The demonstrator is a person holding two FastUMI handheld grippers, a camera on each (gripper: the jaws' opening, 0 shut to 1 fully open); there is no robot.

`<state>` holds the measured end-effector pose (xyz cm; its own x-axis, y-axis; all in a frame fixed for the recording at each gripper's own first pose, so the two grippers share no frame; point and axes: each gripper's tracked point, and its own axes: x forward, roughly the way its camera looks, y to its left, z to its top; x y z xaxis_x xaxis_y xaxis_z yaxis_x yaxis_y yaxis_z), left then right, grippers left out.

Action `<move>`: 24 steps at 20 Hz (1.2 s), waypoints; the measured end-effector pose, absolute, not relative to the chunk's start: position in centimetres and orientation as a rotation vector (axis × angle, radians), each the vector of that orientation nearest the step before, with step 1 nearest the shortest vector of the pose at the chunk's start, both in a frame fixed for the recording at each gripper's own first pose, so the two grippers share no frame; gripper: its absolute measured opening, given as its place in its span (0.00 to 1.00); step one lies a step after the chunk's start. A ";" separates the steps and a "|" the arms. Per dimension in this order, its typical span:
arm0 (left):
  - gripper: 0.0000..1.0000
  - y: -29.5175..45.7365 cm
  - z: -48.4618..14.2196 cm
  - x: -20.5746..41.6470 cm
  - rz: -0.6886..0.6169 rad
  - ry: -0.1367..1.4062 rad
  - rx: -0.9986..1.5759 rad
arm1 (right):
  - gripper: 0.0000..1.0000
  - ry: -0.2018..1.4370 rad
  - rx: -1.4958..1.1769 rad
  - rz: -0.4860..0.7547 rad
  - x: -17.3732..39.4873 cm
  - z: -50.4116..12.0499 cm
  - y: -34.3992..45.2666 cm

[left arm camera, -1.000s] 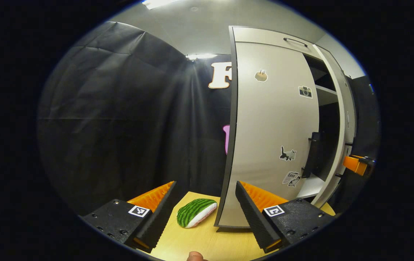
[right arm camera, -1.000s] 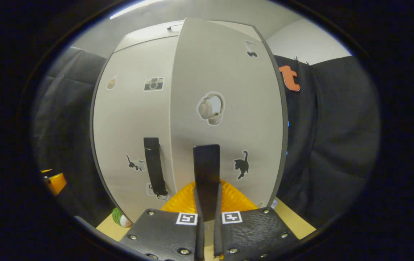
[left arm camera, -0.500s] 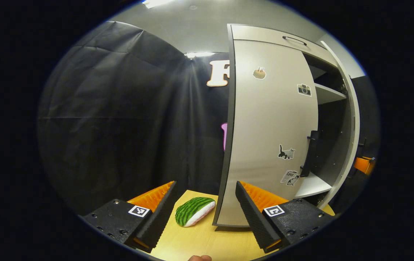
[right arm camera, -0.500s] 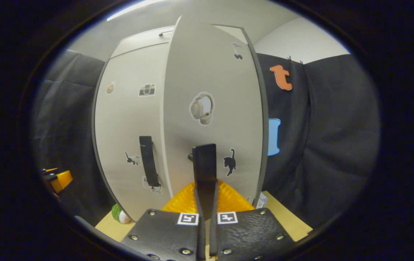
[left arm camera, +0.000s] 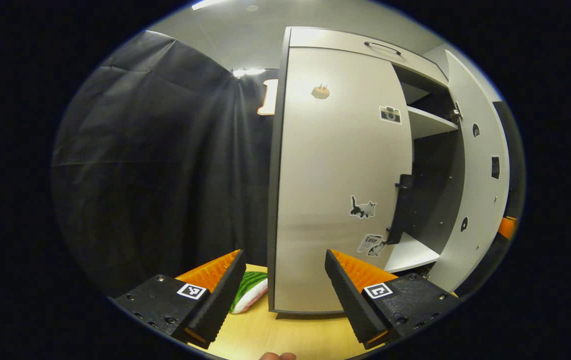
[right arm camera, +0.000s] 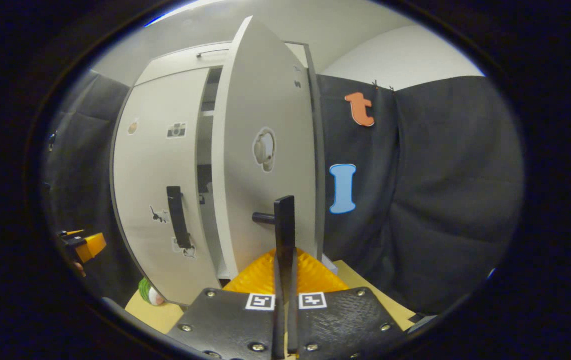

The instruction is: Open the right door of the double-door shoe cabinet with the right hand, and open the left door with the left hand.

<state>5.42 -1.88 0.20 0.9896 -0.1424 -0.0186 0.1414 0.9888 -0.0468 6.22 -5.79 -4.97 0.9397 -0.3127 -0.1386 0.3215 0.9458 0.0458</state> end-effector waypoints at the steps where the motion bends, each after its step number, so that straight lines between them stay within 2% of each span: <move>1: 0.98 -2.7 0.2 5.5 -0.160 0.024 -0.050 | 0.01 0.130 0.072 -0.323 6.0 -5.0 -5.9; 11: 0.98 -6.4 0.0 5.4 -0.224 0.028 -0.017 | 0.01 0.129 0.087 -0.413 4.2 -5.1 -10.6; 22: 0.99 -11.6 -0.4 6.5 -0.228 0.024 0.081 | 0.00 0.100 0.121 -0.393 2.0 -5.4 -18.2; 24: 0.98 -13.1 -0.4 6.8 -0.239 0.023 0.077 | 0.01 0.092 0.162 -0.354 1.8 -5.5 -18.1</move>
<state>6.76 -13.15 -0.42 0.9713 -0.2355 -0.0322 0.2373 0.9687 0.0735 1.82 -18.12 -5.55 0.9340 -0.3374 -0.1174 0.3520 0.9252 0.1414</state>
